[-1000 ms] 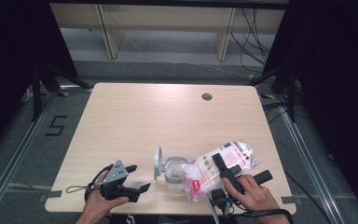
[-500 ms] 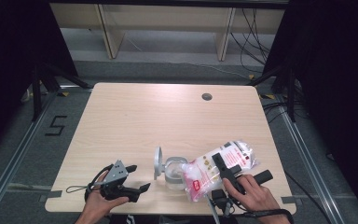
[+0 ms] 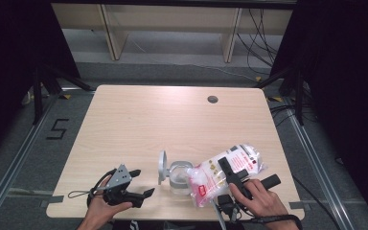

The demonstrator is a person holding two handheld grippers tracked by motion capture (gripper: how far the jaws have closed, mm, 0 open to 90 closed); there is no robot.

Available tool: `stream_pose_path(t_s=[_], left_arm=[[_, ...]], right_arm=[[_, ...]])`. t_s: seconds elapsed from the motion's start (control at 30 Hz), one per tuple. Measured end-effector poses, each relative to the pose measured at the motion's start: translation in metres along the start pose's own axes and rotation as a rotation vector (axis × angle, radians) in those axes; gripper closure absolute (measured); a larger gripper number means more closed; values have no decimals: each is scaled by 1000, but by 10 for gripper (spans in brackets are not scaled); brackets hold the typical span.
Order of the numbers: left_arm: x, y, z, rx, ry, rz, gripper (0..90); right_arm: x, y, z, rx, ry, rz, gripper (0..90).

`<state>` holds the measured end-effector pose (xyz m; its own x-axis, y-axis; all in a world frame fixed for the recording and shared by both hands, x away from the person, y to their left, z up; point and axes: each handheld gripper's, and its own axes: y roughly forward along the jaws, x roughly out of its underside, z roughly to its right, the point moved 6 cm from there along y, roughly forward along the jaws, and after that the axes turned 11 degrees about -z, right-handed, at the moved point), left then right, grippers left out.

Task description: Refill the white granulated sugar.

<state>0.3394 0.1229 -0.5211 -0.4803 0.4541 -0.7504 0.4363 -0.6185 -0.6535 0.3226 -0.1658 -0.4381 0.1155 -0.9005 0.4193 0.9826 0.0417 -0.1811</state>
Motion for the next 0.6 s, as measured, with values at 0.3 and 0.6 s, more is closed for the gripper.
stream_pose_path(t_s=[0.3, 0.6], left_arm=[[0, 0, 0, -3, 2, -1, 171], [0, 0, 0, 0, 1, -1, 171]], right_arm=[[-1, 1, 1, 5, -19, 13, 542], [0, -2, 3, 12, -7, 9, 543]])
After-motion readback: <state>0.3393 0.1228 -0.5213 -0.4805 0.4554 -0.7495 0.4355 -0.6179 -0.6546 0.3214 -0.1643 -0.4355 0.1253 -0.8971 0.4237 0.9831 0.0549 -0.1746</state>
